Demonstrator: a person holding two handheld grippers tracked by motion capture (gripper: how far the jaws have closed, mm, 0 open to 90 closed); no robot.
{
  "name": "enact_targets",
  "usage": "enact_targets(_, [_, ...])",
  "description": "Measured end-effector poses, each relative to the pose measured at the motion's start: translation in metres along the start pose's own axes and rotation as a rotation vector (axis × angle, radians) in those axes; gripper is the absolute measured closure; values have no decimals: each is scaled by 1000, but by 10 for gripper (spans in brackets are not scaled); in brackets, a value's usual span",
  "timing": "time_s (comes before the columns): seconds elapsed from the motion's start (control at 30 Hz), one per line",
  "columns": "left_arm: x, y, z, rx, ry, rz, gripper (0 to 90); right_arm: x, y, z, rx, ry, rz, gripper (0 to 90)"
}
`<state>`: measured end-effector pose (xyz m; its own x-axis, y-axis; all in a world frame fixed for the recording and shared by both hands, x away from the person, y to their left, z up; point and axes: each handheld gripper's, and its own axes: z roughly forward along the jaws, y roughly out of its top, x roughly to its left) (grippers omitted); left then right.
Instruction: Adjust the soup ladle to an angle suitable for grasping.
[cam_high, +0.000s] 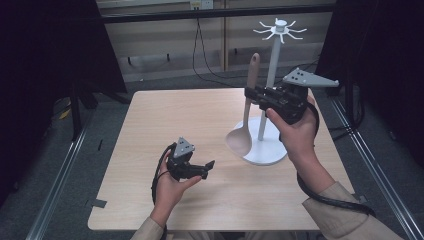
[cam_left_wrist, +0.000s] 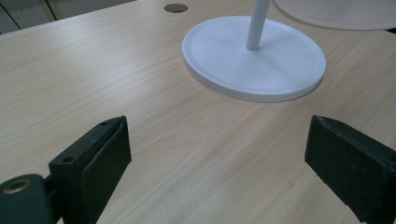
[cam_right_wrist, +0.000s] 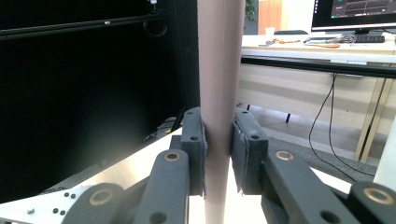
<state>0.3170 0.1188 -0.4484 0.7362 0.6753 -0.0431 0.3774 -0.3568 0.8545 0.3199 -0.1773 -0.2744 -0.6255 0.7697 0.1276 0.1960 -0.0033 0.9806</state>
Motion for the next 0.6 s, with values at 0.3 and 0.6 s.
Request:
enact_targets(0.3, [-1, 0, 1, 0, -7, -5, 70, -5, 14, 4, -7, -11, -3, 768])
enact_targets(0.6, [-2, 1, 0, -6, -8, 0, 74, -19, 19, 12, -7, -27, 36, 768])
